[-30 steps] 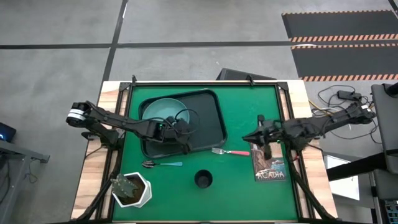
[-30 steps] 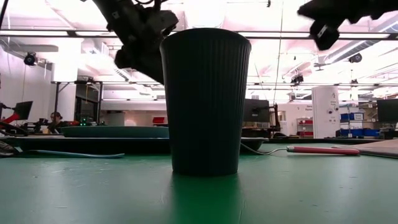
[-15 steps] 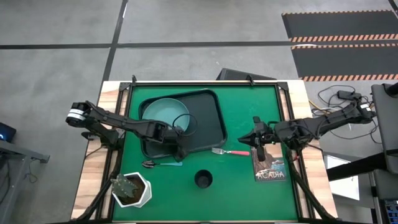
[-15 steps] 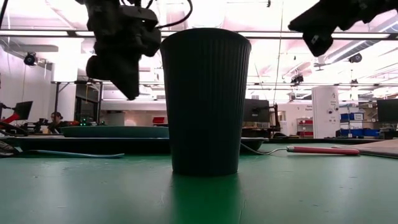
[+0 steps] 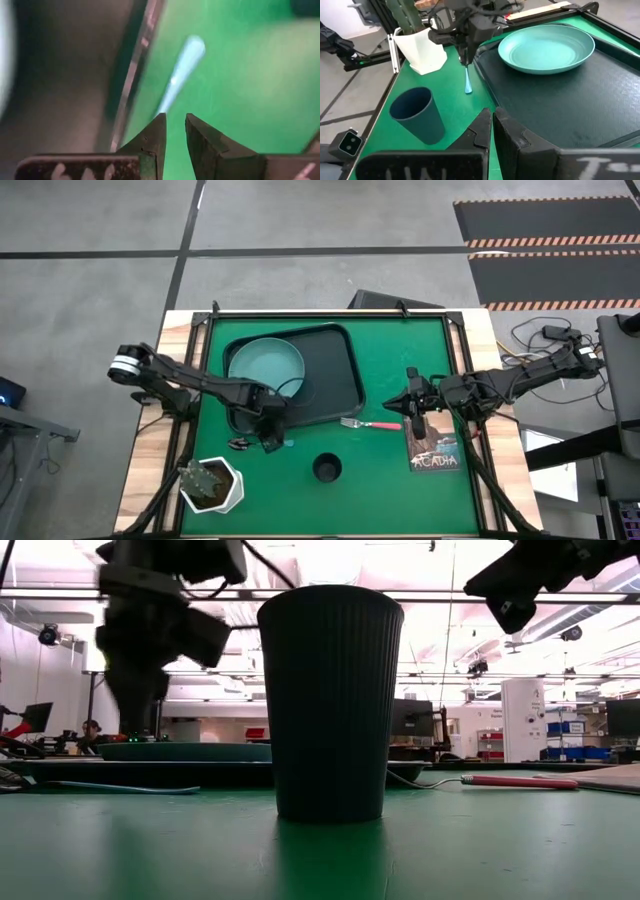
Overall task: Pick and place plate/cup/fork/spoon on tray
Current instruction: Adjust the black tray
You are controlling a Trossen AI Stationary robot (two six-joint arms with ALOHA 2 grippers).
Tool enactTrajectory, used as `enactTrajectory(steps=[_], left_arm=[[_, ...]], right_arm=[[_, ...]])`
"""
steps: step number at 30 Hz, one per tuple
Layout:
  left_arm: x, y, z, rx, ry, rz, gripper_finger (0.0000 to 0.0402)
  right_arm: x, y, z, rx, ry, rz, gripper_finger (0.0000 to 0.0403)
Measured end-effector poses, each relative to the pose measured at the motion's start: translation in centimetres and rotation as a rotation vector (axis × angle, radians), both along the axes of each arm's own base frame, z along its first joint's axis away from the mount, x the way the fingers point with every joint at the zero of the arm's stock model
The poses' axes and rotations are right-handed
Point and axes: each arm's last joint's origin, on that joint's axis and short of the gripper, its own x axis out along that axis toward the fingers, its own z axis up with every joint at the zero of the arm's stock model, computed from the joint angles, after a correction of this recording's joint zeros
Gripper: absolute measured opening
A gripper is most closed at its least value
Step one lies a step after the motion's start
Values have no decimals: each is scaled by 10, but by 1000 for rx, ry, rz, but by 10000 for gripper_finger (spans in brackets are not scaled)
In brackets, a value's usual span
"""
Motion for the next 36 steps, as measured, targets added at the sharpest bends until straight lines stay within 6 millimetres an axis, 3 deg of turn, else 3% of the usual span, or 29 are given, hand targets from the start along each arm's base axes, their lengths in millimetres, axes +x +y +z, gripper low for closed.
enactTrajectory(steps=[7, 24, 36], left_arm=[[-3, -8, -13, -5, 45, -32, 54], [-20, -1, -34, 128, 145, -10, 54], [-24, 10, -34, 420, 167, 29, 54]], right_arm=[[0, 0, 0, -3, -1, 1, 9], [0, 0, 0, -5, 0, 2, 9], [0, 0, 0, -13, 0, 4, 9]])
